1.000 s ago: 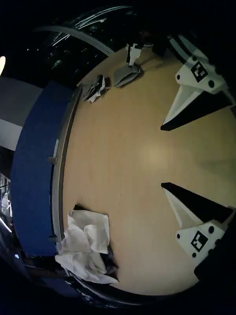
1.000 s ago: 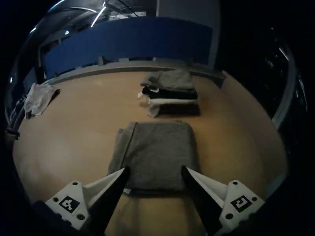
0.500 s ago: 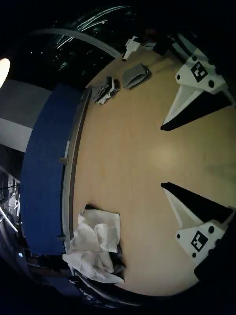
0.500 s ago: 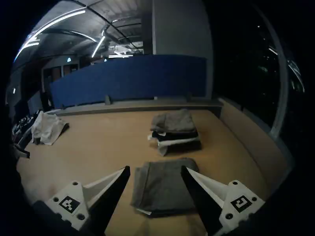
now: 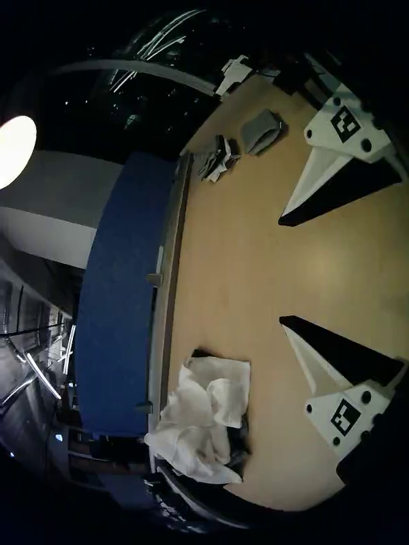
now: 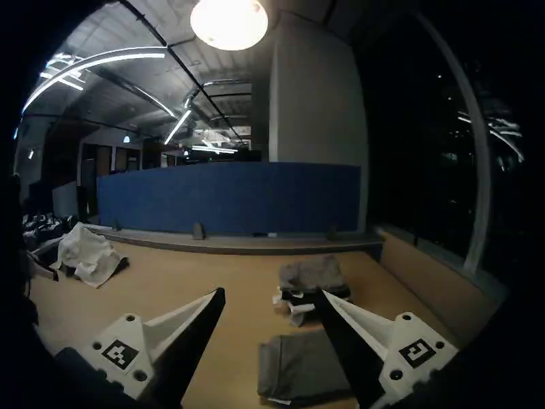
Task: Fold towel
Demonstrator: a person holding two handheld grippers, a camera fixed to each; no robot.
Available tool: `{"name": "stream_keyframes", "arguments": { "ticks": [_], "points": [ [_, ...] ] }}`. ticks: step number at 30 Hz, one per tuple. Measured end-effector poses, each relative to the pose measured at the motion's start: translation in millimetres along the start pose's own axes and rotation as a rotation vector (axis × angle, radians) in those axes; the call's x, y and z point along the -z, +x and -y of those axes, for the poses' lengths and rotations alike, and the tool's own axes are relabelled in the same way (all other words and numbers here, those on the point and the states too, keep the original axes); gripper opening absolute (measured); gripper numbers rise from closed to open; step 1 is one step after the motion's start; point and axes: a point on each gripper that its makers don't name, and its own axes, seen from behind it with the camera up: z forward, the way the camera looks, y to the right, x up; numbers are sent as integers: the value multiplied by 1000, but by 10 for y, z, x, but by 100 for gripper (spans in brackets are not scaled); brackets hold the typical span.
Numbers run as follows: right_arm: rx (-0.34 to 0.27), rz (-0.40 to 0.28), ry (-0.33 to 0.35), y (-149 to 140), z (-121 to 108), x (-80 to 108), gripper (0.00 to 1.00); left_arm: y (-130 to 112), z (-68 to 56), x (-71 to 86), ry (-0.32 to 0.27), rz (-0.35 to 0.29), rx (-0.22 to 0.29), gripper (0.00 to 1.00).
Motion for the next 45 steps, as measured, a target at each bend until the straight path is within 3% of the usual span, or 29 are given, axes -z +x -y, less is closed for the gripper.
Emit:
{"name": "stream_keyframes", "arguments": {
  "ticks": [6, 12, 21, 33, 45],
  "points": [
    [-64, 22, -7, 51, 115, 17, 100, 225, 127, 21, 32, -98, 4, 98],
    [-95, -10, -7, 163, 221, 50, 100, 412, 289, 42, 67, -188, -3, 98],
    [-37, 5, 39, 157, 538, 92, 100, 550, 509, 75, 127, -294, -33, 98],
    [23, 12, 68, 139, 886, 73, 100, 650, 629, -54, 215, -385, -174, 98],
    [94, 82, 52, 6, 847, 112, 100, 775, 890, -48, 299, -485, -211, 98]
  ]
}}
